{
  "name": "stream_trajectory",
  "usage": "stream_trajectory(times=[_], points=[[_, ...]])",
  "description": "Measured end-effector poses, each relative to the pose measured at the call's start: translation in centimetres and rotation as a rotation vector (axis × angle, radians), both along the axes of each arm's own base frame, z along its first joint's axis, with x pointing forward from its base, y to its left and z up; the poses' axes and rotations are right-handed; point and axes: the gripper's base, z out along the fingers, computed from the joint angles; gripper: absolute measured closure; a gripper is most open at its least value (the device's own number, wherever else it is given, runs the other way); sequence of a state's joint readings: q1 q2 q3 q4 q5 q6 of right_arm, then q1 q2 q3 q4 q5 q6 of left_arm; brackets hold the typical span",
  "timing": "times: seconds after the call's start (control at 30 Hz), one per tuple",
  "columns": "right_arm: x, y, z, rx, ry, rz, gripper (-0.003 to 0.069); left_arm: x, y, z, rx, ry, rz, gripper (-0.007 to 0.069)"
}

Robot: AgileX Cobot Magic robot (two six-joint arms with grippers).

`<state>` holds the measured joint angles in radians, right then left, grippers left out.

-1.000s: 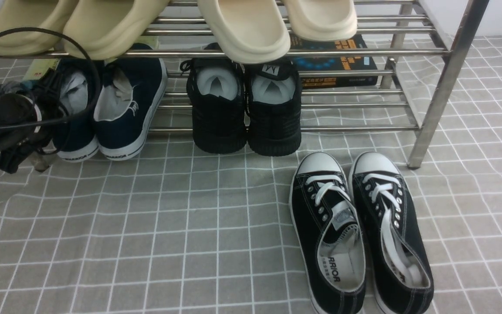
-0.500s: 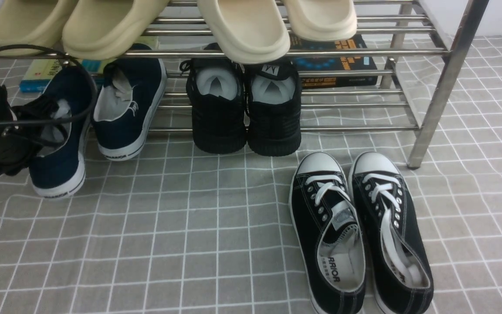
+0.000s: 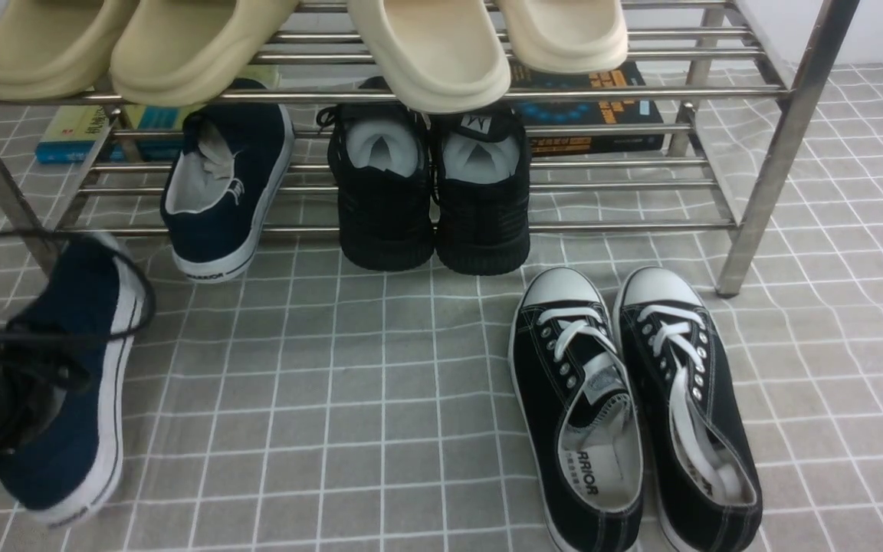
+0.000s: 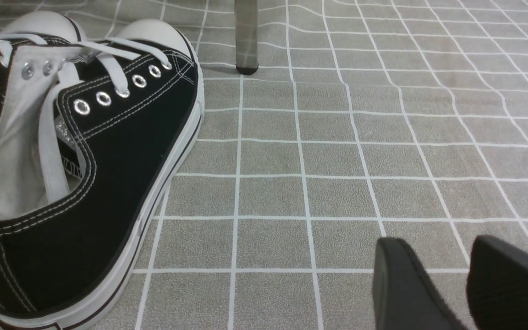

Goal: Take the shoes off the shelf with your hand from the grey coffee tablecloth.
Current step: 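Set the held shoe down on the floor in front of the rack with the left gripper, then grasp the leftmost shoe on the bottom shelf of the shoe rack with the left gripper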

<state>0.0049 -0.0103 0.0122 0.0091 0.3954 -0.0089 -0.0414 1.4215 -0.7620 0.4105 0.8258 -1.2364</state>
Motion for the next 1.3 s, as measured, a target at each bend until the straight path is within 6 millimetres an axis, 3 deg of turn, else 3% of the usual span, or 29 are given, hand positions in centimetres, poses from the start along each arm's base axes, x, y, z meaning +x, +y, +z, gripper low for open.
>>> stream_trajectory(times=[0.1,0.37,0.63,0.73,0.93,1.13,1.3], points=[[0.0,0.0,0.0,0.0,0.0,0.0,0.042,-0.8,0.0,-1.1,0.005,0.014,-0.023,0.0571],[0.0,0.0,0.0,0.0,0.0,0.0,0.042,-0.9,0.0,-1.3,0.015,0.023,-0.077,0.0562],[0.0,0.0,0.0,0.0,-0.001,0.0,0.042,-0.7,0.0,-0.5,0.035,0.041,-0.144,0.0442],[0.0,0.0,0.0,0.0,-0.001,0.0,0.042,0.5,-0.1,2.1,0.03,-0.037,-0.134,0.0317],[0.0,0.0,0.0,0.0,-0.001,0.0,0.042,3.6,-1.5,6.1,-0.116,-0.292,-0.135,0.022],[0.0,0.0,0.0,0.0,-0.001,0.0,0.042,6.6,-4.1,6.5,-0.278,-0.476,-0.171,0.0211],[0.0,0.0,0.0,0.0,-0.001,0.0,0.042,9.5,-5.4,6.9,-0.294,-0.528,-0.218,0.021]])
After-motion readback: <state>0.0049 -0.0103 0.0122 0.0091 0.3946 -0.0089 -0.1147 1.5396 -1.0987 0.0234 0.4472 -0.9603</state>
